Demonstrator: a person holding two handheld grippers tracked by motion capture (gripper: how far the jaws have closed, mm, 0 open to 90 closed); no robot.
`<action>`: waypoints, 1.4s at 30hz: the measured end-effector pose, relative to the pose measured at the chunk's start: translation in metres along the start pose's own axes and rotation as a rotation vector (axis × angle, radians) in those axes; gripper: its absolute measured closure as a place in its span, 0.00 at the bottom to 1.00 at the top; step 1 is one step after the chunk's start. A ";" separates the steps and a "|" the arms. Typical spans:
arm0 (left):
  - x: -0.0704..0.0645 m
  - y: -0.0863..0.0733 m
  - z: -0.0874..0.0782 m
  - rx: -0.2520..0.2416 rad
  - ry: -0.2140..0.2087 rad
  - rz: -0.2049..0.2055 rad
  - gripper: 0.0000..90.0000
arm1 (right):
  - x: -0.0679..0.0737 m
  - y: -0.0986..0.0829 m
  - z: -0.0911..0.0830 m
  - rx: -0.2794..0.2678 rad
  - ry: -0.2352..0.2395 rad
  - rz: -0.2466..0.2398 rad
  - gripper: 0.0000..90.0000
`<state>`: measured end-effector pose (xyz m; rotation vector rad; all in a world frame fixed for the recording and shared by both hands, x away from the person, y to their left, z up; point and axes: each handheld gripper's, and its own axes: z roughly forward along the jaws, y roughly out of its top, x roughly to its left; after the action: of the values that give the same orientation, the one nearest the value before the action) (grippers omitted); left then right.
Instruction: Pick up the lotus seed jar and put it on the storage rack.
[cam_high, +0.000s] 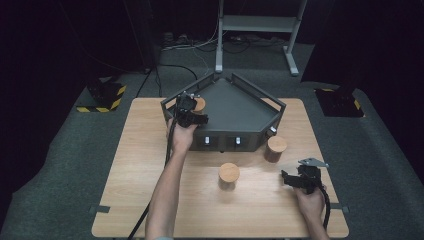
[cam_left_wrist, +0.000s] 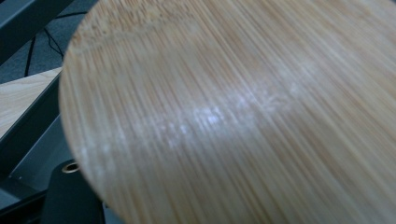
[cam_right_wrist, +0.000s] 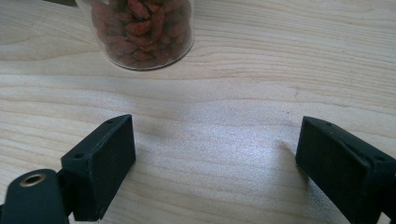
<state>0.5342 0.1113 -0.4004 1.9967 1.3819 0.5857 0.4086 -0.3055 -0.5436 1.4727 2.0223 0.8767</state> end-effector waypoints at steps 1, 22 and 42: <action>0.000 0.000 0.000 0.001 0.000 0.000 0.28 | 0.000 0.000 0.000 0.000 0.000 0.000 0.13; 0.000 -0.002 -0.027 -0.027 -0.014 0.068 0.06 | 0.000 0.000 0.000 0.000 -0.001 0.001 0.13; -0.004 -0.013 -0.047 -0.053 -0.020 0.085 0.06 | 0.000 0.000 0.000 0.000 -0.001 0.002 0.13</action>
<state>0.4935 0.1226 -0.3767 2.0213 1.2622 0.6322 0.4087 -0.3054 -0.5436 1.4754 2.0206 0.8765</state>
